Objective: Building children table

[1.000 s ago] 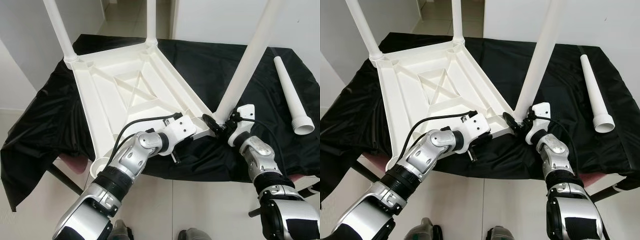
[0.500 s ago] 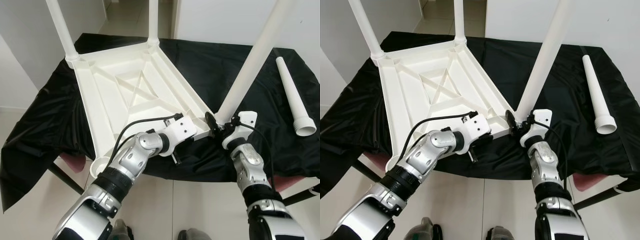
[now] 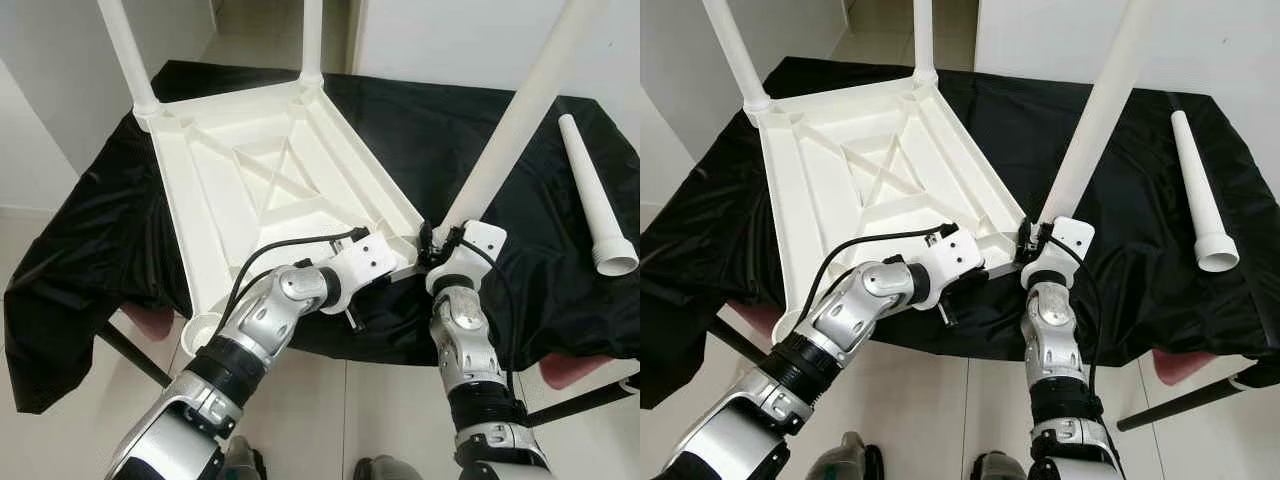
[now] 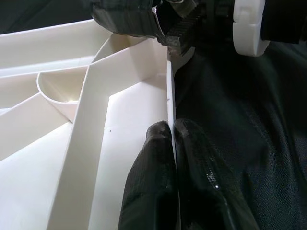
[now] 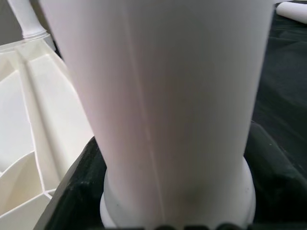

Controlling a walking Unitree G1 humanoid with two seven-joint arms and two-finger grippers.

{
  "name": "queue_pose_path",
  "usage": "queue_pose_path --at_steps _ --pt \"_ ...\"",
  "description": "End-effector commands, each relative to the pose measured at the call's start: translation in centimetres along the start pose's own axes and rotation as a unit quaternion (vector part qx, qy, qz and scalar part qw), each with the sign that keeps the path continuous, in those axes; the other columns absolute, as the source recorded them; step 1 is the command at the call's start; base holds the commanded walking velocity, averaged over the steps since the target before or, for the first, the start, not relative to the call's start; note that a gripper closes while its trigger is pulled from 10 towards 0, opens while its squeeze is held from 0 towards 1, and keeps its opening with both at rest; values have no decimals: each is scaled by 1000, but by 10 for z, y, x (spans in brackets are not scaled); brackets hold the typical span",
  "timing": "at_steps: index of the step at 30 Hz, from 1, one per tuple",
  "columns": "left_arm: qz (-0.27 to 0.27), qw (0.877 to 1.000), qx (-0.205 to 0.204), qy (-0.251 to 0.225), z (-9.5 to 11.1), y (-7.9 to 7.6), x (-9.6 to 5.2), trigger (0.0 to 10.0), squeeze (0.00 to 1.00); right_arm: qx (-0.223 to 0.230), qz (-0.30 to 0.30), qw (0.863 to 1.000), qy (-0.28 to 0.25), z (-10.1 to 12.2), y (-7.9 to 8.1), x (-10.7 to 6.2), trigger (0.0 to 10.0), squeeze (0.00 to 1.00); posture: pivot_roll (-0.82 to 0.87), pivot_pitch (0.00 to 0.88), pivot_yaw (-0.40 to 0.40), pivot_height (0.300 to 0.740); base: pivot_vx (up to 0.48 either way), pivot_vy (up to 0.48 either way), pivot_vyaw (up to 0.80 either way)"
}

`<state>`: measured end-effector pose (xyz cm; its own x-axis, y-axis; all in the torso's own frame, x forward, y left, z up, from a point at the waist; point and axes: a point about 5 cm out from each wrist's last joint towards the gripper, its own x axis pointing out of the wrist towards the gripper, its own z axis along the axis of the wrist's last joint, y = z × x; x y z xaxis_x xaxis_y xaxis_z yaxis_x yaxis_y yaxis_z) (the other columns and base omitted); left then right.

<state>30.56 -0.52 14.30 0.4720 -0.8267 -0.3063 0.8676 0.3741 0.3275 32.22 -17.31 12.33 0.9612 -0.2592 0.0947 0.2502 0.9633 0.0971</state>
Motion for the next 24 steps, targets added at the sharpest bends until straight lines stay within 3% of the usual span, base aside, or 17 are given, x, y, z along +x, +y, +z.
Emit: queue_pose_path --at_steps 1,5,7,10,11,19,23,24 --pt "39 999 8 -20 9 10 -4 10000 0 2 -35 998 49 -20 -11 -9 0 0 15 59 -4 740 0 0 0" --pt "39 999 8 -20 10 10 -4 10000 0 -1 -37 998 51 -20 -15 -10 0 0 16 62 -6 740 0 0 0" --pt "40 999 7 -20 9 10 -5 10000 0 -9 -41 997 62 -22 -17 -13 10000 0 16 64 -6 740 0 0 0" --pt "40 999 7 -18 9 10 -6 10000 0 -13 -47 996 69 -22 -18 -15 10000 0 18 65 -6 740 0 0 0" --pt "41 999 7 -18 8 10 -6 10000 0 -11 -46 997 67 -20 -19 -15 10000 1000 19 65 -6 740 0 0 0" --pt "40 999 6 -18 8 9 -6 10000 0 4 -3 999 53 -14 -21 -11 10000 1000 19 61 -5 740 0 0 0" --pt "38 999 7 -19 9 8 -5 10000 0 -6 56 997 48 -11 -23 -5 10000 1000 17 55 -4 740 0 0 0" --pt "38 999 7 -19 9 8 -5 10000 0 -8 84 995 48 -11 -23 -3 10000 0 16 54 -4 740 0 0 0"
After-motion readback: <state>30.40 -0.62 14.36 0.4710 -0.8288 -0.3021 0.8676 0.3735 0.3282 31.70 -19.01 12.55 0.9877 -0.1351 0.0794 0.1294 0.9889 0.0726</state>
